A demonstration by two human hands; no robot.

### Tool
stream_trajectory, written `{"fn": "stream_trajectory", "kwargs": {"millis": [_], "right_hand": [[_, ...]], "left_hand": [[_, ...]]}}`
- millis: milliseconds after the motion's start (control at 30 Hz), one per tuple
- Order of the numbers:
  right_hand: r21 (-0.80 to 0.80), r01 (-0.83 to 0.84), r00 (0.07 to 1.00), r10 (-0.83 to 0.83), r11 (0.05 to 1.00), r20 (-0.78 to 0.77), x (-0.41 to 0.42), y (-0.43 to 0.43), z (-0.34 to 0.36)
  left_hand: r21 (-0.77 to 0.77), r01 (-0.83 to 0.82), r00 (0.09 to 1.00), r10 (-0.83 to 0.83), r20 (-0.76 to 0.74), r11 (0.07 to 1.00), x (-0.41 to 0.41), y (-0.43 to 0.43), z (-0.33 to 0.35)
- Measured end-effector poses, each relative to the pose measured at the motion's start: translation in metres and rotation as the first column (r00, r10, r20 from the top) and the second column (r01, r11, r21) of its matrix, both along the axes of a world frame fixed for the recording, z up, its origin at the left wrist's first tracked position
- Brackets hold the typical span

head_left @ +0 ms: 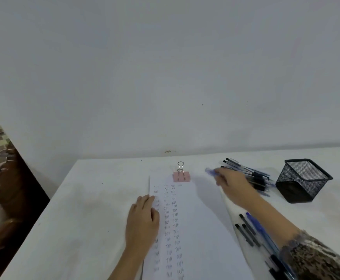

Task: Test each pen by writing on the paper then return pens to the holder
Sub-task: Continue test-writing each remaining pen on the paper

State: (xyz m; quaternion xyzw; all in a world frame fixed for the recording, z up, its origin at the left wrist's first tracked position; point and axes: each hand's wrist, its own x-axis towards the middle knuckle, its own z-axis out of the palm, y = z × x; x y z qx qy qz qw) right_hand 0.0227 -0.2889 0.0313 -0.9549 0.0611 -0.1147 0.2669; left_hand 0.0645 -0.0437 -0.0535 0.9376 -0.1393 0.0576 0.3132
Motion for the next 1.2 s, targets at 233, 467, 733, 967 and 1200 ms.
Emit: {"fn": "stream_trajectory", "kwargs": {"millis": [233,467,733,967,1200], "right_hand": [[-0.220,-0.236,0.968,0.209,0.946,-0.139,-0.028,0.084,-0.033],[-0.358,-0.219,0.953,0.120,0.908,-0.279,-0.028,0.093,-0.032],[-0.258,-0.245,0.811,0.052,0.935,-0.582,-0.028,0.085,0.002],[0.331,-0.009,0.999,-0.003,0.944,0.034,-0.024,0.055,0.062],[0.983,-0.009,0.973,-0.224,0.183,0.051,0.039,0.049,0.002]], "left_hand": [[-0.015,0.028,1.000,-0.028,-0.005,0.999,0.004,0.003,0.000],[-0.020,0.031,1.000,-0.031,-0.005,0.999,0.003,0.004,-0.001],[-0.029,0.025,1.000,-0.026,0.000,0.999,0.004,0.004,-0.004],[-0.029,0.018,1.000,-0.018,-0.002,0.999,0.002,0.003,-0.002],[-0.012,0.026,1.000,-0.026,-0.002,1.000,0.002,0.003,-0.001]]}}
